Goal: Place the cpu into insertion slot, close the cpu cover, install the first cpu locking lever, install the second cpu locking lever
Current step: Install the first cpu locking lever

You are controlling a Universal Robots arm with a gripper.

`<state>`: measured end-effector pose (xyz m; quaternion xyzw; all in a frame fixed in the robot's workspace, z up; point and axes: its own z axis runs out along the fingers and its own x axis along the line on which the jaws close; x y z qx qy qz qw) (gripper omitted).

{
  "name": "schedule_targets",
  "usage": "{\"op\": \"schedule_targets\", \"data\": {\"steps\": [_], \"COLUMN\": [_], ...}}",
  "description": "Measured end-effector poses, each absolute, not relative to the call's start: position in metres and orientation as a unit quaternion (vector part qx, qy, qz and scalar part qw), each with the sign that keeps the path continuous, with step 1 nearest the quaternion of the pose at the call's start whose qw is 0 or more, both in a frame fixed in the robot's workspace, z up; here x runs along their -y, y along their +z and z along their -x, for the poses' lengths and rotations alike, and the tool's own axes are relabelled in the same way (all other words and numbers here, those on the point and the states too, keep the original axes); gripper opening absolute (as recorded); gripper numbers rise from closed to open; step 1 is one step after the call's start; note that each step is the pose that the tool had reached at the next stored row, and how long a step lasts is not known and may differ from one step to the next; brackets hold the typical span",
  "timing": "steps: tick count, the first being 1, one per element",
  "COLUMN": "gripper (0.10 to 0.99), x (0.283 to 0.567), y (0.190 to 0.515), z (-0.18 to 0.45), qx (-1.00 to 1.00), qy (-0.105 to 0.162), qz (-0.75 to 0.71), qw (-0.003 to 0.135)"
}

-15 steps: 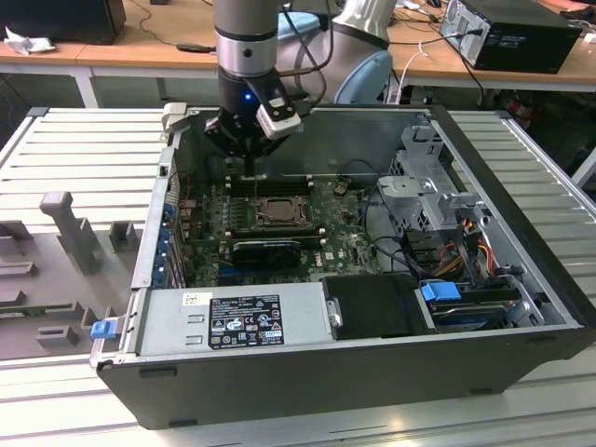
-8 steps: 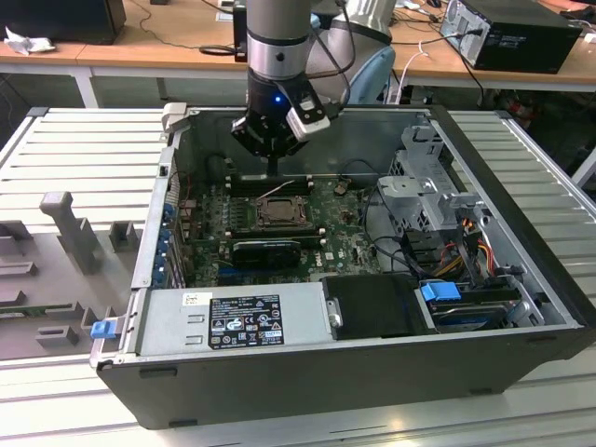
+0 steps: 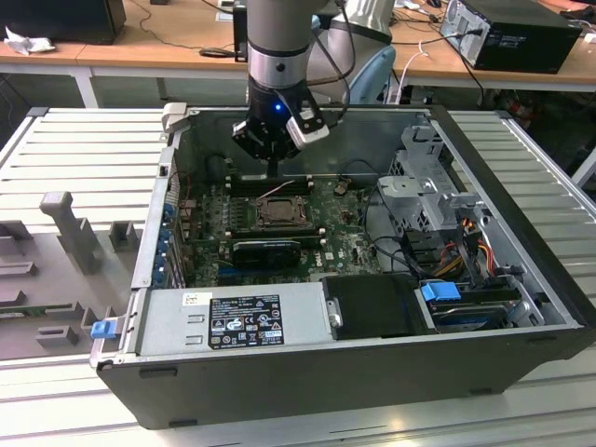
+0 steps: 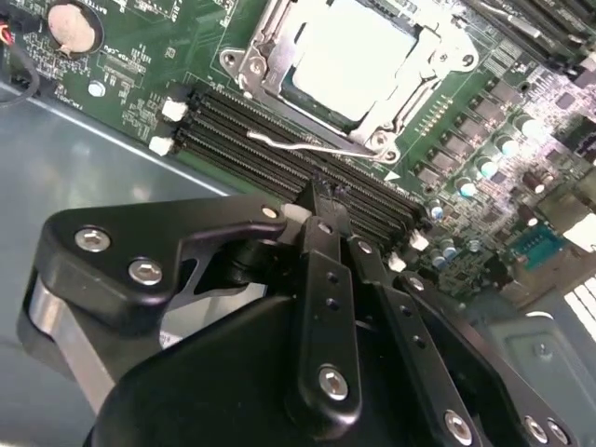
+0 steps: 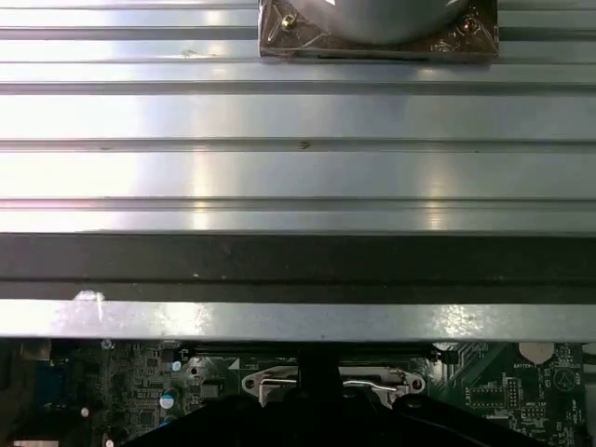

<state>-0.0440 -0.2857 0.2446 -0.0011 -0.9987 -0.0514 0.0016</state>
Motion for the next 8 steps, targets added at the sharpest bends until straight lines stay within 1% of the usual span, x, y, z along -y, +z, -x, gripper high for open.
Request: {"op": "schedule_targets", "data": {"steps": [8], "gripper": [0.106], "x": [0.2857], "y": [0.2328], "z": [0.0328], "qx": [0.999], "qy": [-0.051], "qz": [-0.014], "qw": [0.002]}}
